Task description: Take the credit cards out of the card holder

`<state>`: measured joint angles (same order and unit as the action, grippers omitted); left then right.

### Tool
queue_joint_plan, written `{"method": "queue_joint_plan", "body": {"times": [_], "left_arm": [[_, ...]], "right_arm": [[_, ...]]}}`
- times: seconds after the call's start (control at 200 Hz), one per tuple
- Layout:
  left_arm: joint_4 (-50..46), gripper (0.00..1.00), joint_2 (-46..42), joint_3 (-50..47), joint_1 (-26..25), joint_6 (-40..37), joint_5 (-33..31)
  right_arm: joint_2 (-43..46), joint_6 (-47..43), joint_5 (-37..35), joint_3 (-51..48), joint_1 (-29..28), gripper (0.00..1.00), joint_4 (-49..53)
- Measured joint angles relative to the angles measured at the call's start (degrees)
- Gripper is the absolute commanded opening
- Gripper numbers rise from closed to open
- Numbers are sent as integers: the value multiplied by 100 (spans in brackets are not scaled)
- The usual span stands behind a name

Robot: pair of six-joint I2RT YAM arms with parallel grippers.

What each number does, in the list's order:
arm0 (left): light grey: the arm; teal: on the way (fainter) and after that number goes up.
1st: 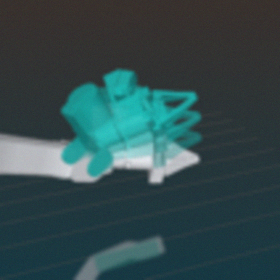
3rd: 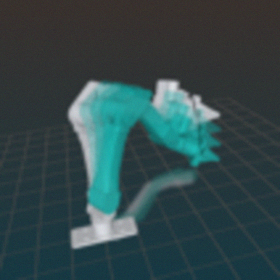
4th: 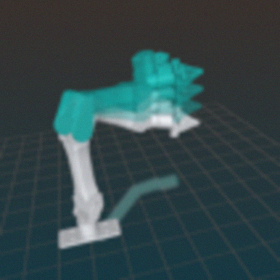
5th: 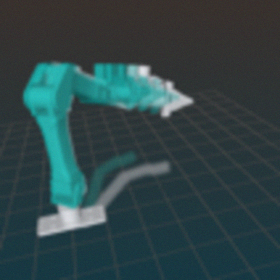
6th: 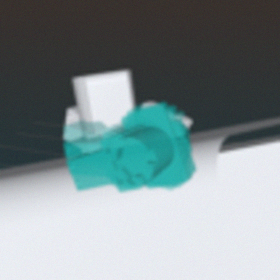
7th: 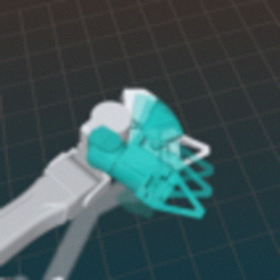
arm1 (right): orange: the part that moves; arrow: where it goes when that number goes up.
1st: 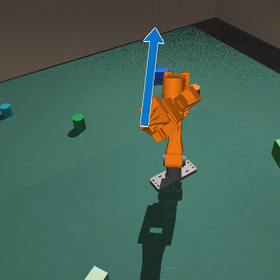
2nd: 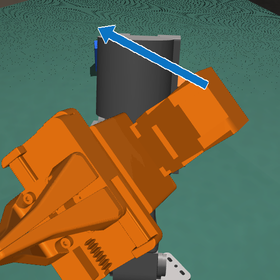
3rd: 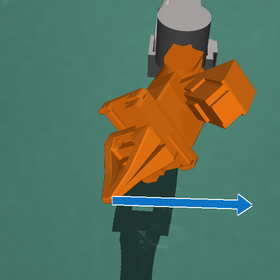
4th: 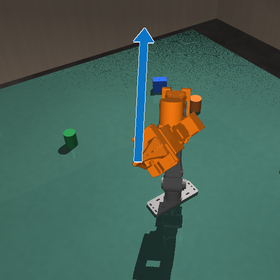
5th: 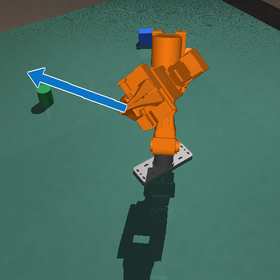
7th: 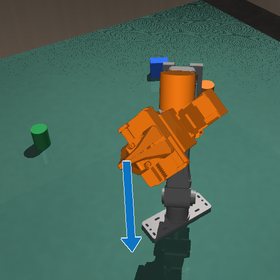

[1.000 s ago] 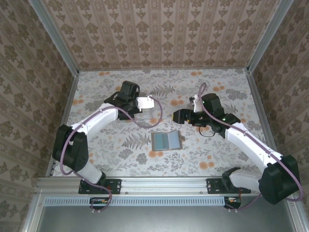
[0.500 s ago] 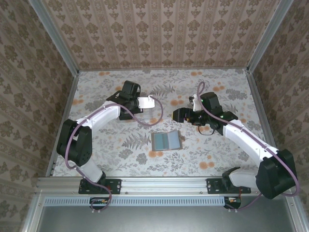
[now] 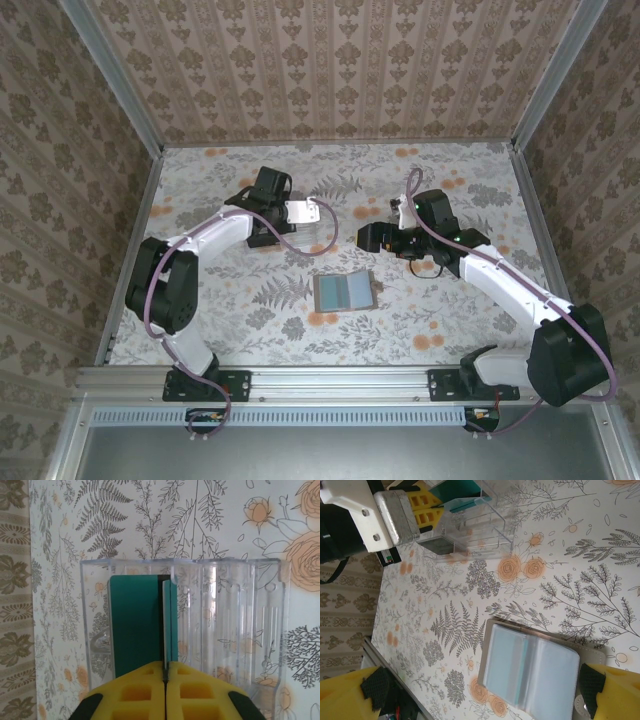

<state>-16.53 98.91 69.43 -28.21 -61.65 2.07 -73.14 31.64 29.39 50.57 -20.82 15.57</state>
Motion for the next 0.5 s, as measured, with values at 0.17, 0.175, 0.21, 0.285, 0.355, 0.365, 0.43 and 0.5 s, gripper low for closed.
{"method": "queue_joint_plan", "body": {"times": [0.17,0.175,0.21,0.285,0.355,0.365,0.43,0.5], "left_arm": [[46,25,7,94,24,17,-59],[48,25,7,96,24,17,-61],[57,25,15,111,24,20,-79],[122,26,59,140,22,22,-127],[186,26,136,162,24,33,-186],[199,27,146,164,24,33,-188],[227,29,245,203,24,37,-240],[315,29,319,229,24,50,-306]], "right_arm": [[-66,2,81,0,7,100,-52],[-70,2,83,0,7,100,-55],[-90,4,98,0,11,100,-72],[-125,4,107,0,13,100,-96],[-151,7,111,2,22,100,-136],[-151,7,114,2,22,100,-142],[-166,7,129,2,26,100,-166],[-175,7,146,2,33,100,-173]]}}
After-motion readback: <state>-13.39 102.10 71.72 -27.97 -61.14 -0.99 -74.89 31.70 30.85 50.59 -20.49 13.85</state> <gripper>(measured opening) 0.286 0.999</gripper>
